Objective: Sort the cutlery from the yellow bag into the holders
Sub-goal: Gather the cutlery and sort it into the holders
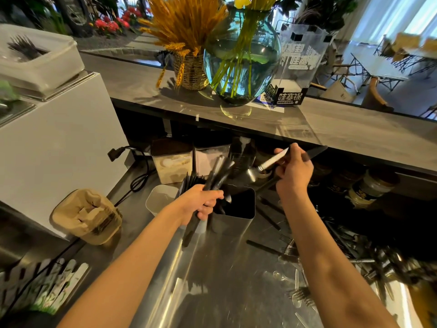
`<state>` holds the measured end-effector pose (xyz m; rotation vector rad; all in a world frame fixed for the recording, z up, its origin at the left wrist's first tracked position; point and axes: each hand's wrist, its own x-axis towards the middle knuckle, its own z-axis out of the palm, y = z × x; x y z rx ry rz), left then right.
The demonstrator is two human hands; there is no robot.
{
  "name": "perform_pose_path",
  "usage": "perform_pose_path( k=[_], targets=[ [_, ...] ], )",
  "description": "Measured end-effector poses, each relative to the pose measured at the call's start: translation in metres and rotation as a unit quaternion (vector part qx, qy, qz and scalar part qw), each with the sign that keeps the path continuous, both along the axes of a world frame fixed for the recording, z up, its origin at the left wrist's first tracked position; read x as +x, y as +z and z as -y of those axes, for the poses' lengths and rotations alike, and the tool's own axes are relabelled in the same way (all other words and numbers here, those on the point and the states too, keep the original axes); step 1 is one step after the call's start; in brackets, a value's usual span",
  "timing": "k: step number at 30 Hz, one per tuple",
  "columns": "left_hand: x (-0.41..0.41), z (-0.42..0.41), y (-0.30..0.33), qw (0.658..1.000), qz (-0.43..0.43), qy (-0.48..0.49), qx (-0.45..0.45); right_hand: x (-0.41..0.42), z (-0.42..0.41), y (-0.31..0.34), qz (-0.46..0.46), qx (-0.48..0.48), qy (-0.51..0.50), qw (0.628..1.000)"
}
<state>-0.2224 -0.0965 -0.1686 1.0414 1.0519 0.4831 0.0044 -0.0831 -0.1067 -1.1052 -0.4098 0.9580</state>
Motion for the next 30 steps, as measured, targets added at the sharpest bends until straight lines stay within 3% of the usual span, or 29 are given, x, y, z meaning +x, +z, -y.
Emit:
perform_pose_path(
  k=[3,5,11,15,18,21,23,28,30],
  targets=[
    [0.008,-0.005,0.002,0.993,0.048,0.103,-0.044,-0.004,0.003,-0.009,0.044,-0.063,0.073,0.994],
    [0.016,-0.005,0.007,0.989,0.072,0.122,-0.034,-0.011,0.004,-0.016,0.082,-0.090,0.116,0.986],
    [0.036,0.003,0.025,0.993,0.081,0.083,-0.009,-0.032,0.006,-0.024,0.159,-0.093,0.143,0.972],
    [0.037,0.000,0.026,1.000,0.011,0.010,0.016,-0.034,0.001,-0.031,0.225,-0.121,0.132,0.958],
    [0.041,0.002,0.024,0.997,0.054,0.062,-0.011,-0.033,0.003,-0.030,0.208,-0.137,0.156,0.956],
    [0.044,-0.001,0.025,0.955,0.204,0.205,-0.066,-0.032,0.009,-0.027,0.204,-0.161,0.190,0.947],
    [0.044,-0.009,0.025,0.924,0.274,0.259,-0.056,-0.033,0.014,-0.028,0.229,-0.165,0.217,0.934],
    [0.046,-0.022,0.031,0.885,0.300,0.351,-0.057,-0.039,0.025,-0.028,0.272,-0.183,0.333,0.884],
    [0.047,-0.023,0.030,0.876,0.311,0.365,-0.052,-0.039,0.026,-0.029,0.272,-0.176,0.343,0.882]
  ],
)
